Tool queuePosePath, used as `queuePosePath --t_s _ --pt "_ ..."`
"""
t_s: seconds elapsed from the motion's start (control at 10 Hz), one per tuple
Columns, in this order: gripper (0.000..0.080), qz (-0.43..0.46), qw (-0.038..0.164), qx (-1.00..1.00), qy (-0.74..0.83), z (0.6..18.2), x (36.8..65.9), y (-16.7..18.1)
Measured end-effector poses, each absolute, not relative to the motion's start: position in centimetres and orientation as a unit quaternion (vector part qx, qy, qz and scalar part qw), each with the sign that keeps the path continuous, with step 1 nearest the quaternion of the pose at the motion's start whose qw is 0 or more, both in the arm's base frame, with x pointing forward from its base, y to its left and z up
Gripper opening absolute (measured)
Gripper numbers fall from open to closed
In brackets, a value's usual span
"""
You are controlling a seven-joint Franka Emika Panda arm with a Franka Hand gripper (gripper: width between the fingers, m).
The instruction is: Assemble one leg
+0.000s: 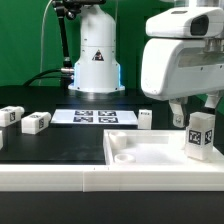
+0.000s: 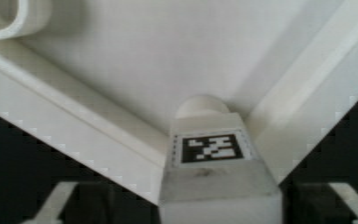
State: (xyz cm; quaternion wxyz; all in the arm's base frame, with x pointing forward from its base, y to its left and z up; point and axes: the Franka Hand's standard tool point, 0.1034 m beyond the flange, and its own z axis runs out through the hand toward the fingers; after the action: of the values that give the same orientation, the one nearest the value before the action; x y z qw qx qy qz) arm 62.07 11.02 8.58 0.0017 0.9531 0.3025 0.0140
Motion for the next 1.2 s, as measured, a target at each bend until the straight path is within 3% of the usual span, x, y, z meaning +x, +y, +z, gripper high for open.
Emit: queuePosePath --t_s 0.1,0.2,0.3,0.5,1.2 --pt "0.0353 0.014 0.002 0.953 0.302 8.6 62.1 11.0" --pt "0.0353 0.014 0.001 0.954 0.299 8.6 62.1 11.0" --pt "0.0292 0.014 0.001 0.956 0.292 8.6 62.1 11.1" --pt "0.0292 0.014 0.000 0.963 0.268 8.6 62.0 11.1" --pt "0.0292 0.034 -0.022 0.988 -0.152 8.5 61.9 12.1"
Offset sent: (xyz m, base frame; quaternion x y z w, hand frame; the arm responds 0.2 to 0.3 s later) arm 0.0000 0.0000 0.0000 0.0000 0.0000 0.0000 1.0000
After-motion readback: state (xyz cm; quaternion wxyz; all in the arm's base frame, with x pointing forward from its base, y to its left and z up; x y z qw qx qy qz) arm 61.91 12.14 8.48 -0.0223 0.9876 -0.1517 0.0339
